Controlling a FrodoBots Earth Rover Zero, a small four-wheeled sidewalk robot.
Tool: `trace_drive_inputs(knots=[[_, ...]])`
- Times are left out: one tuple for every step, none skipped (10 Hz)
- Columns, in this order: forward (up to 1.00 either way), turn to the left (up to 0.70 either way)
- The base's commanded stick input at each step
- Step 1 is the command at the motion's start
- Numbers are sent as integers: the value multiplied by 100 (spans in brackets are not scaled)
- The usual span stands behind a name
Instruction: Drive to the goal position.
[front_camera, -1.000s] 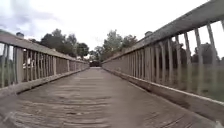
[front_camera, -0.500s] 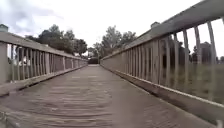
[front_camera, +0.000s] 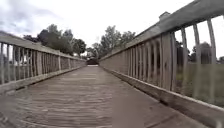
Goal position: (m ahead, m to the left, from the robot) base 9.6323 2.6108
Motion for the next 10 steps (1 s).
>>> trace_drive_inputs(knots=[[70, 0], [70, 0], [70, 0], [70, 0], [70, 0], [70, 0], [70, 0], [70, 0], [70, 0], [70, 0]])
